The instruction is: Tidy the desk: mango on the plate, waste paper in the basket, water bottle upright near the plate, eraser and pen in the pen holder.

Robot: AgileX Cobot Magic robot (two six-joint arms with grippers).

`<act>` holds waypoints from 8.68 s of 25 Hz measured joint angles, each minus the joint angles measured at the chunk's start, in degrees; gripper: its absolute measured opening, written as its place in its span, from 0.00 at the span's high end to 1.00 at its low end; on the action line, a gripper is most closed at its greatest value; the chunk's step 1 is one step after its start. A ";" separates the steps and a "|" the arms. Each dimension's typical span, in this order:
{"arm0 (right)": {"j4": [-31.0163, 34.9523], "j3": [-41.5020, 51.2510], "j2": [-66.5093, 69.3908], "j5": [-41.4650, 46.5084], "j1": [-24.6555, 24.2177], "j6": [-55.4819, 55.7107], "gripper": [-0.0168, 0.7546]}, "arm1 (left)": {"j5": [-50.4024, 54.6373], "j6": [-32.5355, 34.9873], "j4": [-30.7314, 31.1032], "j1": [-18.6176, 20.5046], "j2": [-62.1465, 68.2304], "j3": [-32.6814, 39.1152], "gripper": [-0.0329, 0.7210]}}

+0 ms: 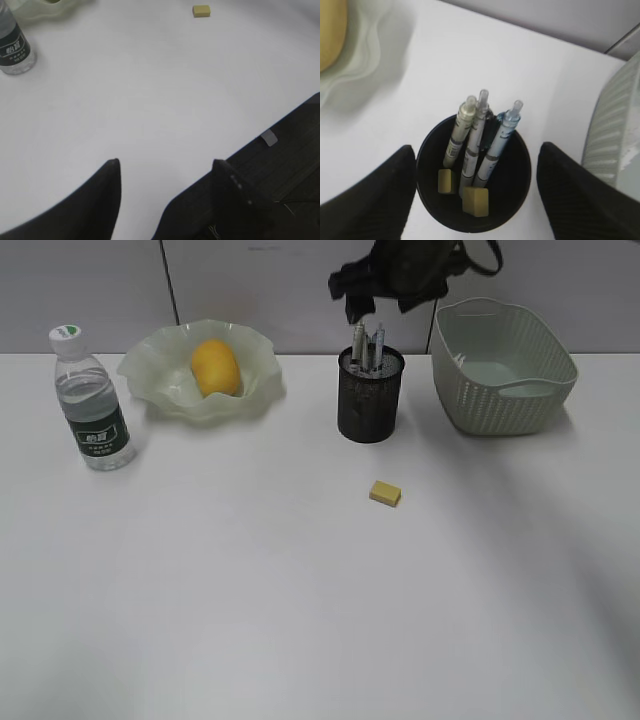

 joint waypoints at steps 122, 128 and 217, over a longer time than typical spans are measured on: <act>2.17 90.59 -111.27 11.56 0.00 -5.17 0.38 | -0.88 -14.05 4.96 -11.89 118.57 -89.43 0.23; 2.17 90.59 -111.27 11.56 0.00 -5.17 0.38 | -0.02 -15.58 5.29 -11.89 119.06 -89.65 0.34; 1.95 91.05 -111.27 12.05 0.00 -5.17 0.38 | 20.12 -3.93 6.94 -4.57 69.84 -65.72 0.39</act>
